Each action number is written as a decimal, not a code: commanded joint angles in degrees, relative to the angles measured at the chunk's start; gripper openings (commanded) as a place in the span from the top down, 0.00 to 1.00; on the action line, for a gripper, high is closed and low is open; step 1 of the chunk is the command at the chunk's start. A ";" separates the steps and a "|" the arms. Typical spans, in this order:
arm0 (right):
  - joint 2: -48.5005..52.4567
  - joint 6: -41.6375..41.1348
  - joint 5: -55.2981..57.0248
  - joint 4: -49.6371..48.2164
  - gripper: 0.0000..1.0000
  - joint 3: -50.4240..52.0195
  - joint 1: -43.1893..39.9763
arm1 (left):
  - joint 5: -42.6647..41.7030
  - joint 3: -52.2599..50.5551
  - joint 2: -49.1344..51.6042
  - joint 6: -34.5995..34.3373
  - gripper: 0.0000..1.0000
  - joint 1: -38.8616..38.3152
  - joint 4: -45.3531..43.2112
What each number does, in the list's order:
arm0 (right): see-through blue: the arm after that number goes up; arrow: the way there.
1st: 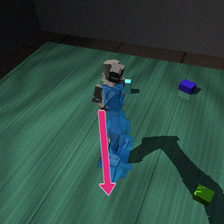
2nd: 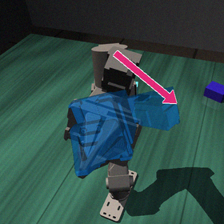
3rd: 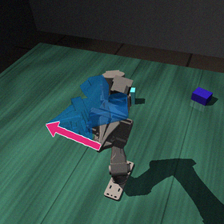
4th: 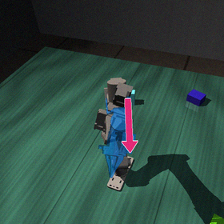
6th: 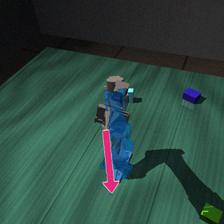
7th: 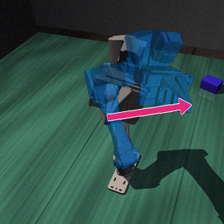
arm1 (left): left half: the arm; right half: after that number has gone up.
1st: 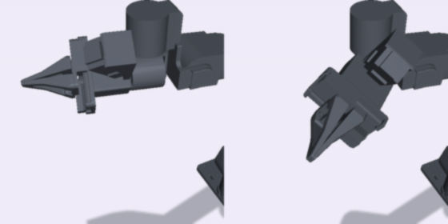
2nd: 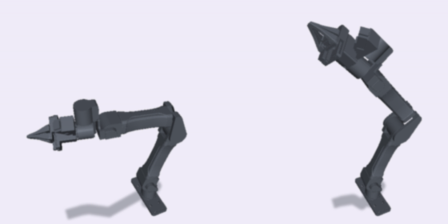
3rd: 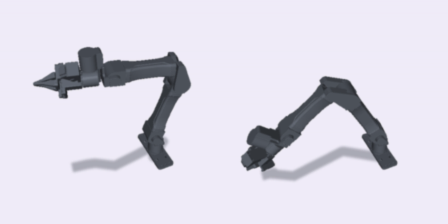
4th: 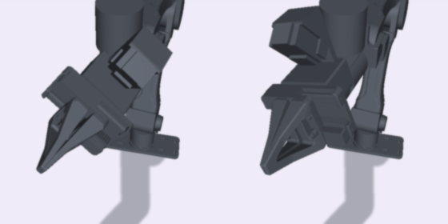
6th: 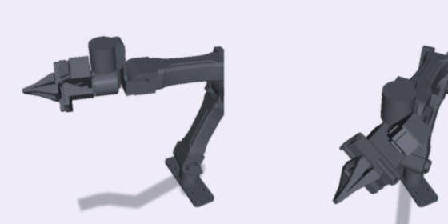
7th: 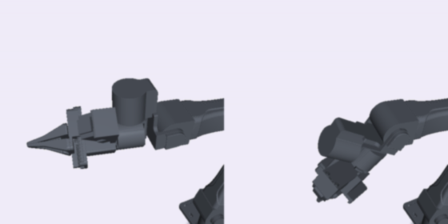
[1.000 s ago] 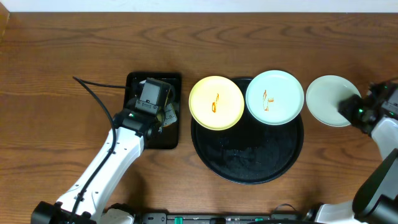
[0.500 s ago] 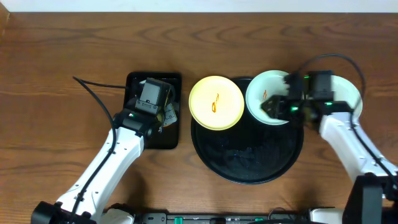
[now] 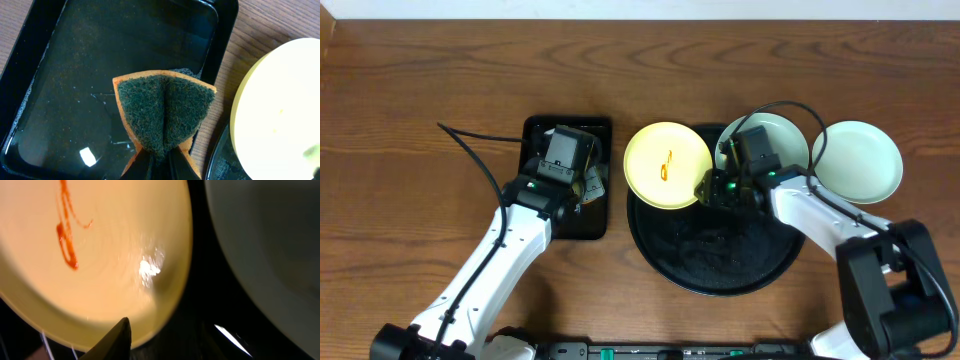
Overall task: Clean dirty plates on tray and stack at the side
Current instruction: 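Move the right gripper to grip the yellow plate rim, then scrub the yellow plate with the sponge in the left gripper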
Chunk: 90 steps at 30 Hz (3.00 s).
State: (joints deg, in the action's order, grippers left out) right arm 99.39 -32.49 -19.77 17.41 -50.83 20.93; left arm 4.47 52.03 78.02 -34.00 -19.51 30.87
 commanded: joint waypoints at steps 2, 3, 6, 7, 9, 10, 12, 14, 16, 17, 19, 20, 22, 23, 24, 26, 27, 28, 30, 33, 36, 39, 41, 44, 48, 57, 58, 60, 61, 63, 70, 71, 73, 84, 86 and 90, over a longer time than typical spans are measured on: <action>2.71 -5.31 1.84 -1.97 0.64 0.39 2.27 | 0.70 -0.52 -0.17 0.98 0.92 0.20 0.20; 3.08 -5.68 2.05 -1.99 0.67 0.39 2.54 | 0.70 -0.52 -0.17 0.98 0.92 0.20 0.22; 4.04 -6.12 2.21 -1.27 0.83 0.39 3.39 | 0.70 -0.52 -0.17 0.98 0.92 0.20 0.20; 4.07 -6.10 2.23 -0.66 0.87 0.39 3.56 | 0.70 -0.52 -0.17 0.98 0.93 0.20 0.20; 4.00 -6.05 2.23 0.61 0.91 0.39 3.67 | 0.70 -0.52 -0.17 0.98 0.92 0.20 0.17; 3.96 -6.05 2.23 1.46 0.92 0.39 3.65 | 0.70 -0.52 -0.17 0.98 0.92 0.20 0.17; 3.72 -5.90 2.49 3.30 0.96 0.39 3.50 | 0.70 -0.52 -0.17 0.98 0.92 0.20 0.13; 3.13 -4.31 2.86 4.94 0.99 0.39 3.17 | 0.68 -0.52 -0.17 1.01 0.92 0.20 0.07; 2.03 -2.56 3.74 7.08 0.99 0.39 2.93 | -0.83 -0.52 -0.17 1.66 0.92 0.13 -0.63; 1.31 -1.84 4.52 8.44 0.99 0.39 2.89 | -3.21 -0.52 -0.17 2.95 0.93 0.13 -1.66; -0.07 -0.15 6.49 10.78 0.99 0.37 2.91 | -7.93 -0.52 -0.17 4.00 0.92 0.02 -3.87; -0.72 0.68 7.82 12.02 0.99 0.37 2.91 | -9.81 -0.52 -0.17 4.00 0.92 -0.20 -5.01; -1.68 1.53 10.86 14.45 0.99 0.39 2.97 | -12.09 -0.52 -0.15 3.98 0.93 -1.22 -7.30; -1.88 1.51 12.33 15.72 0.99 0.39 2.97 | -12.26 -0.52 -0.15 3.98 0.93 -1.99 -8.07; -1.90 1.53 13.07 16.57 0.99 0.39 2.95 | -12.26 -0.52 -0.15 3.96 0.92 -2.86 -8.72; -1.90 1.53 14.16 17.70 0.99 0.39 2.95 | -12.24 -0.52 0.07 3.93 0.92 -4.79 -9.64; -1.90 1.55 14.43 17.84 0.99 0.39 2.97 | -12.26 -0.52 0.33 3.91 0.93 -5.84 -9.94; -1.90 1.55 14.43 17.81 0.99 0.39 3.08 | -12.22 -0.52 0.72 3.67 0.93 -6.91 -10.10; -1.90 1.49 14.38 17.77 0.99 0.39 3.13 | -12.24 -0.52 1.97 2.10 0.92 -9.20 -10.43; -1.90 1.49 14.38 17.77 0.99 0.39 3.13 | -12.76 -0.52 4.57 -0.50 0.93 -12.61 -11.02; -1.90 1.51 14.38 17.88 0.99 0.39 3.13 | -14.12 -0.52 7.76 -2.67 0.93 -16.35 -13.62; -1.90 1.51 14.38 17.99 0.99 0.39 3.13 | -14.93 -0.52 10.71 -5.57 0.92 -19.45 -16.98; -1.90 1.51 14.38 17.99 0.99 0.39 3.13 | -16.06 -0.52 12.61 -7.78 0.92 -21.22 -19.41; -1.90 1.51 14.36 18.05 0.99 0.39 3.13 | -16.50 -0.52 14.78 -10.36 0.92 -23.10 -20.98; -1.90 1.51 14.36 18.27 0.99 0.39 3.13 | -16.50 -0.52 17.57 -12.66 0.92 -23.98 -20.92; -1.90 1.51 14.34 18.67 0.99 0.39 3.13 | -12.17 -0.52 22.91 -10.51 0.92 -23.91 -20.90; -1.90 1.51 14.34 18.67 0.99 0.39 3.13 | -10.19 -0.52 23.21 -9.49 0.92 -23.91 -20.72; -1.90 1.51 14.34 18.67 0.99 0.39 3.13 | -5.20 -0.52 23.26 -7.50 0.92 -23.82 -20.46; -1.90 1.51 14.32 18.67 0.99 0.39 3.13 | -3.04 -0.52 23.21 -6.56 0.93 -23.78 -20.48; -1.90 1.51 14.32 18.75 0.99 0.39 3.13 | 1.75 -0.50 22.97 -5.07 0.93 -23.12 -20.50; -1.90 1.53 14.34 19.19 0.99 0.39 3.13 | 1.90 -0.35 18.99 0.22 0.93 -21.11 -19.45; -1.90 1.53 14.34 19.21 0.99 0.39 3.13 | 1.53 -0.35 17.53 0.72 0.92 -21.11 -18.80; -1.90 1.53 14.34 19.23 0.99 0.39 3.13 | 1.57 -0.35 13.90 0.79 0.92 -21.05 -16.79; -3.41 5.88 11.80 14.25 0.99 0.13 3.06 | 4.59 -0.37 -1.99 0.76 0.93 -10.99 -3.39; -5.29 7.91 11.82 12.59 0.99 0.07 3.04 | 4.57 -0.37 -2.10 0.79 0.93 -8.07 -1.75; -11.28 9.46 15.61 11.26 0.99 -0.55 3.02 | 4.55 -0.44 -1.66 0.81 0.93 -3.85 -0.31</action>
State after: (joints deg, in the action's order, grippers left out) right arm 92.95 -25.78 -7.14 29.21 -50.92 23.70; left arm 7.90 51.88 76.29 -34.04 -25.47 30.13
